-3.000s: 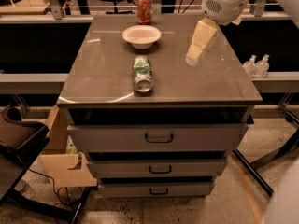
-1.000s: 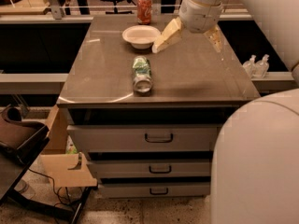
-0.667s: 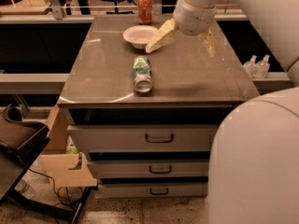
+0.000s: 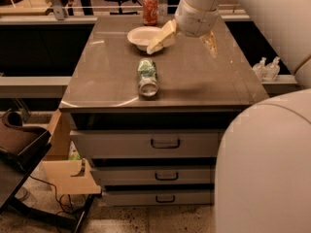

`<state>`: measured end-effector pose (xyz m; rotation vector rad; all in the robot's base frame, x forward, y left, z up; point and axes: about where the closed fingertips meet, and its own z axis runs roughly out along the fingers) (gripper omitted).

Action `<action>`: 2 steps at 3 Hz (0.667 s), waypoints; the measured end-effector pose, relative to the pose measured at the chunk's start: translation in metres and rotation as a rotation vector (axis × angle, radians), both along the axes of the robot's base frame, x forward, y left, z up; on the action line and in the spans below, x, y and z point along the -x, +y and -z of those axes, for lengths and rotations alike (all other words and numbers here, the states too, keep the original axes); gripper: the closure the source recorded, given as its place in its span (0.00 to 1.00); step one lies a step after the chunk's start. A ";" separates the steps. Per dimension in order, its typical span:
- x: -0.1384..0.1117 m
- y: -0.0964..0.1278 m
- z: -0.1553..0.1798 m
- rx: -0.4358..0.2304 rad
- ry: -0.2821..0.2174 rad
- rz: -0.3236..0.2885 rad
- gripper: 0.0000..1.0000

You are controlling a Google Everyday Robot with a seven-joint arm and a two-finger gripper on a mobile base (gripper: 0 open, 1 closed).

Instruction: Place green can upright

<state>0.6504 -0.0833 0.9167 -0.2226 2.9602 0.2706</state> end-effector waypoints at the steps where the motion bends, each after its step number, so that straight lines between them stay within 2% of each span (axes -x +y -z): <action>1: -0.002 0.018 0.007 0.042 -0.022 -0.030 0.00; 2: -0.001 0.030 0.016 0.120 -0.054 -0.046 0.00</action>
Offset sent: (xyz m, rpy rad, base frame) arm -0.0082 0.0364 -0.0288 -0.2439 -0.0789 0.0592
